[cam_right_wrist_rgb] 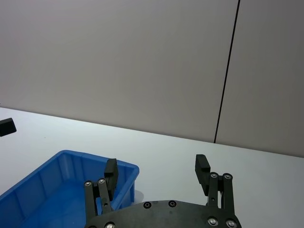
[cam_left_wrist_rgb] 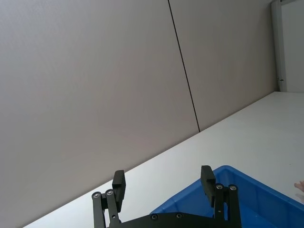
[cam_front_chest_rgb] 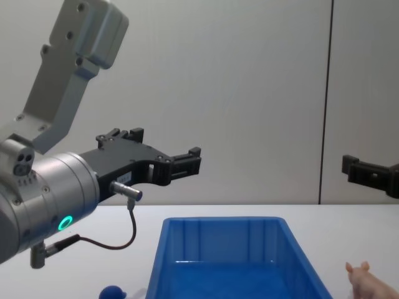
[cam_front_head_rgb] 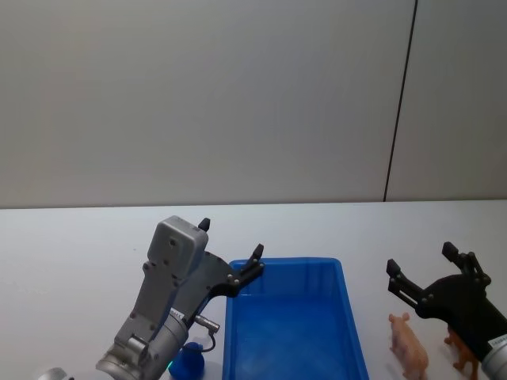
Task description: Pick up the two dolls from the table and place them into the box.
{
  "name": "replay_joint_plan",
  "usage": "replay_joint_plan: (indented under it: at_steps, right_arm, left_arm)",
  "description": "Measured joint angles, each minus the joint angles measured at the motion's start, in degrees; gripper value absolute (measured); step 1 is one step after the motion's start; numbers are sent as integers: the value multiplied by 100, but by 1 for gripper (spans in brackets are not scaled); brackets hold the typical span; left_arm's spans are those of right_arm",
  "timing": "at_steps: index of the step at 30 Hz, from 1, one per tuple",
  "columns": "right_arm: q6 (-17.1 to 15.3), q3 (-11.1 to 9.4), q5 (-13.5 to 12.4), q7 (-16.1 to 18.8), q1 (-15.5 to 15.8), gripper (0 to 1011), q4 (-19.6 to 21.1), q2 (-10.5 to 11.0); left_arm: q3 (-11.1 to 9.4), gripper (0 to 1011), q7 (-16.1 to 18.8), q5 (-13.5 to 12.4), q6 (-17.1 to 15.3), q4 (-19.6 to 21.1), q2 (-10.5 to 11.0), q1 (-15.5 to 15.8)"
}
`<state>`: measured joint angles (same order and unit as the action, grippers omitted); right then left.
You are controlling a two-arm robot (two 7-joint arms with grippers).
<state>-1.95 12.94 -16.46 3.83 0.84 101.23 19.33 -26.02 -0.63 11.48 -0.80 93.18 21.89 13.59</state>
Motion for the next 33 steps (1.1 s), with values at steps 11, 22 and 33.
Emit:
replay_joint_plan:
  at_steps: [11,22,33]
  right_arm:
    - [0,0,0,0,0,1001,0,0]
    - [0,0,0,0,0,1001,0,0]
    - [0,0,0,0,0,1001,0,0]
  left_arm:
    - [0,1001,0,0,0,0,0,0]
    - [0,1002,0,0,0,0,0,0]
    - [0,1001,0,0,0,0,0,0]
